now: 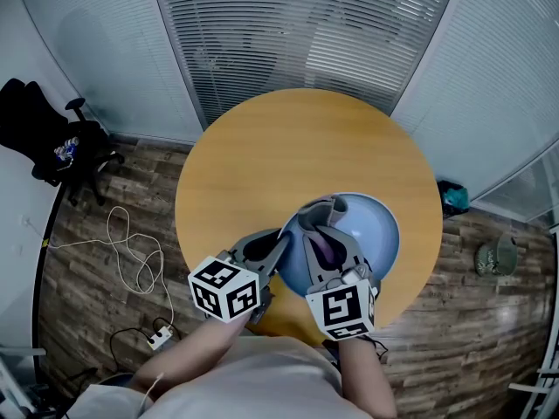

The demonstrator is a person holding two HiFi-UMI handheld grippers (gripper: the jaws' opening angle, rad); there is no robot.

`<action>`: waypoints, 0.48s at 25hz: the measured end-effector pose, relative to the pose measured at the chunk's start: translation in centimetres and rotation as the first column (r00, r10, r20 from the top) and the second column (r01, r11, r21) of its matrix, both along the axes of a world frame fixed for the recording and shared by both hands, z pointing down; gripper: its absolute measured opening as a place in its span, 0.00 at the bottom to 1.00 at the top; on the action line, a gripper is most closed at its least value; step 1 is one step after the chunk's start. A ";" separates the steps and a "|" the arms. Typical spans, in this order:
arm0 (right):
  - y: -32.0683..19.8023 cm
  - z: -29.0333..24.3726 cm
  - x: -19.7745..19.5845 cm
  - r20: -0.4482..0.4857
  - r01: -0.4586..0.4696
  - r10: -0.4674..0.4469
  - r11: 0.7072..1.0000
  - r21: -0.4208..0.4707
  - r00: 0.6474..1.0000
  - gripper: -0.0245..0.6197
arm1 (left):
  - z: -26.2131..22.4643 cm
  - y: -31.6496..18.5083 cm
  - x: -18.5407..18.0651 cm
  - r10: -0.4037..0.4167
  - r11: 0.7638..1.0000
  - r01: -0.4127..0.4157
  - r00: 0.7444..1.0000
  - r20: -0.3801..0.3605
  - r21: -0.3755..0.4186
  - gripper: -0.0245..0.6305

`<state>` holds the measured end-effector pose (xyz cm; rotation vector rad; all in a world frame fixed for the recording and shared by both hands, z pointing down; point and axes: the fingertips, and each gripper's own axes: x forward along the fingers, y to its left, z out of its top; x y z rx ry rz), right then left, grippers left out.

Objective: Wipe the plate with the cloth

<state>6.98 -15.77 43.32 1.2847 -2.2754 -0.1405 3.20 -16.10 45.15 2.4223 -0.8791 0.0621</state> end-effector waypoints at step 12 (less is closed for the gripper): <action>0.6 0.5 -2.2 0.038 0.072 -0.071 0.997 -0.029 0.997 0.12 | 0.1 0.0 0.1 0.012 1.000 -0.012 1.000 -0.001 -0.005 0.09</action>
